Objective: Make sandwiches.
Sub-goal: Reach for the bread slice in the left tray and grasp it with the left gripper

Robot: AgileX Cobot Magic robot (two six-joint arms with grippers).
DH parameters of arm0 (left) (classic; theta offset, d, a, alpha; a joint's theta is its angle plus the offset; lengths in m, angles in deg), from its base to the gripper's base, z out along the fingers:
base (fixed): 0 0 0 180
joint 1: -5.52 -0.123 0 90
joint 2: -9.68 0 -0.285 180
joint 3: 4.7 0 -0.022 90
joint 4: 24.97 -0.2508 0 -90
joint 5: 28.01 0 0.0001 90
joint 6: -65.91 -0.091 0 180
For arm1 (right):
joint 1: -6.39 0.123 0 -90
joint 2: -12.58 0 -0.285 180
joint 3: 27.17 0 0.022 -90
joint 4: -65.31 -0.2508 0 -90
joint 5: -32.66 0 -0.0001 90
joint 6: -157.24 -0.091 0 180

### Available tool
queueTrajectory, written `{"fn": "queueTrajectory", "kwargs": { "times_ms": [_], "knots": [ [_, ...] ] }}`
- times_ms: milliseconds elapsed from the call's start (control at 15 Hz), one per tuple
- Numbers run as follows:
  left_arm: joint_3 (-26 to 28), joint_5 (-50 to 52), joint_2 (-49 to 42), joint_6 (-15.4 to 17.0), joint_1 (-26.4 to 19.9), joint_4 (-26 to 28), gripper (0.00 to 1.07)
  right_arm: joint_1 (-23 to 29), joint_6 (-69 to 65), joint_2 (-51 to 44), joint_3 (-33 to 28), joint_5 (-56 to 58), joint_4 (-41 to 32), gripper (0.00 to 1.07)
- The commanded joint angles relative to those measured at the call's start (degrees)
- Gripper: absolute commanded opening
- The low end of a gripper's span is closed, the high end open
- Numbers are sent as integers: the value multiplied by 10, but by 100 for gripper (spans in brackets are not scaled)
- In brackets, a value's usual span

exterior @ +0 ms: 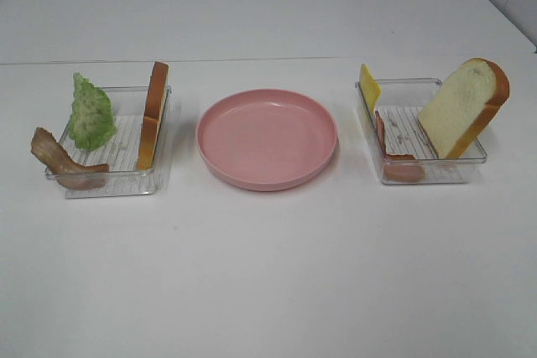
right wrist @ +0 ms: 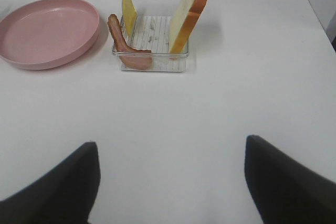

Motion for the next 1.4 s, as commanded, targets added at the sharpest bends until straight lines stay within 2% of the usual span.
{"fn": "queueTrajectory", "kwargs": {
  "times_ms": [67,1400],
  "knots": [
    [-2,6,-11,-1,-2,4,76,-3,1,-7,-1,-3,-1,73],
    [-2,6,-11,-1,-2,4,76,-3,1,-7,-1,-3,-1,73]
  ]
}}
